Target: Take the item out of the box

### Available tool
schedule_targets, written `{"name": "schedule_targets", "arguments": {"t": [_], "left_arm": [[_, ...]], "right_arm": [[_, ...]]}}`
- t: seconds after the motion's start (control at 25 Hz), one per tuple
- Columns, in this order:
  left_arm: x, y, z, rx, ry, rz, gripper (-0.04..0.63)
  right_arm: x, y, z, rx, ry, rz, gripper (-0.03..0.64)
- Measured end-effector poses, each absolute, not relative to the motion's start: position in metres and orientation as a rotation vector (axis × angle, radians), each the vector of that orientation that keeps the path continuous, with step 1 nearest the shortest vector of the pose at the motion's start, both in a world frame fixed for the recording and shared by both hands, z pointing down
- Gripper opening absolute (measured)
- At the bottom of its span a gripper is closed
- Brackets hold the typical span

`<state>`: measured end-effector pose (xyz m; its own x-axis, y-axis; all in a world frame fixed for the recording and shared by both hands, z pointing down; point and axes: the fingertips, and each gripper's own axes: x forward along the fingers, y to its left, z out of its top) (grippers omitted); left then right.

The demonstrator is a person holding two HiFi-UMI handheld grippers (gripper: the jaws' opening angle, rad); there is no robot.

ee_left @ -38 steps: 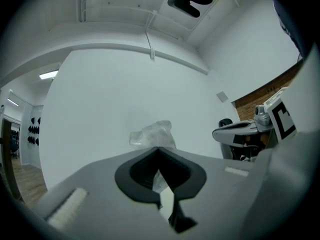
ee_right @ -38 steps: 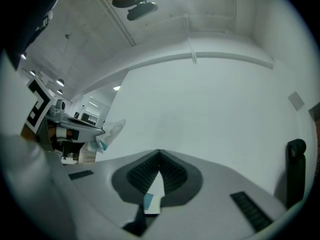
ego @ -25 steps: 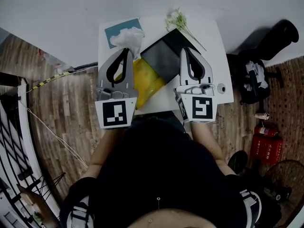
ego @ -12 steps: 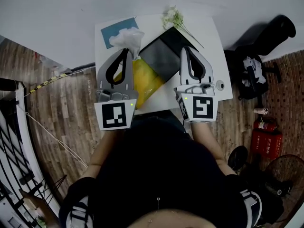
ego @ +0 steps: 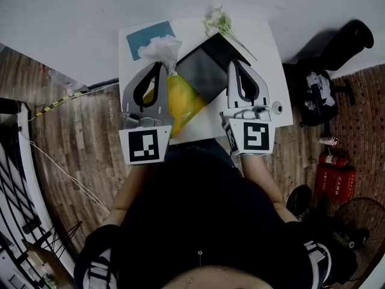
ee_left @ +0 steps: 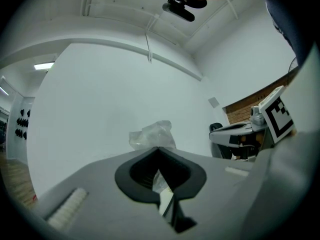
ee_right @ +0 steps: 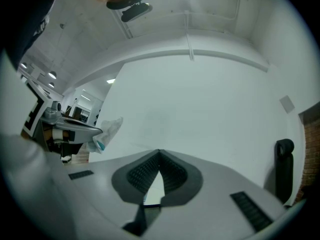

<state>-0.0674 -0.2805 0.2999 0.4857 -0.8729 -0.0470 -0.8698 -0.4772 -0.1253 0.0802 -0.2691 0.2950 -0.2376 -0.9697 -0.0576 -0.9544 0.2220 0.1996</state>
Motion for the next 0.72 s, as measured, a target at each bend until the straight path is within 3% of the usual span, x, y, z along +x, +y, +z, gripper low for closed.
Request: {"name": "schedule_targets", "arguments": {"t": [0.72], "left_arm": [[-0.041,-0.278,0.289,-2.487,1.690,-0.062,0.011]], "right_arm": [[0.109,-0.282,0.288,1.735,-2.533,-0.254,0.011]]}}
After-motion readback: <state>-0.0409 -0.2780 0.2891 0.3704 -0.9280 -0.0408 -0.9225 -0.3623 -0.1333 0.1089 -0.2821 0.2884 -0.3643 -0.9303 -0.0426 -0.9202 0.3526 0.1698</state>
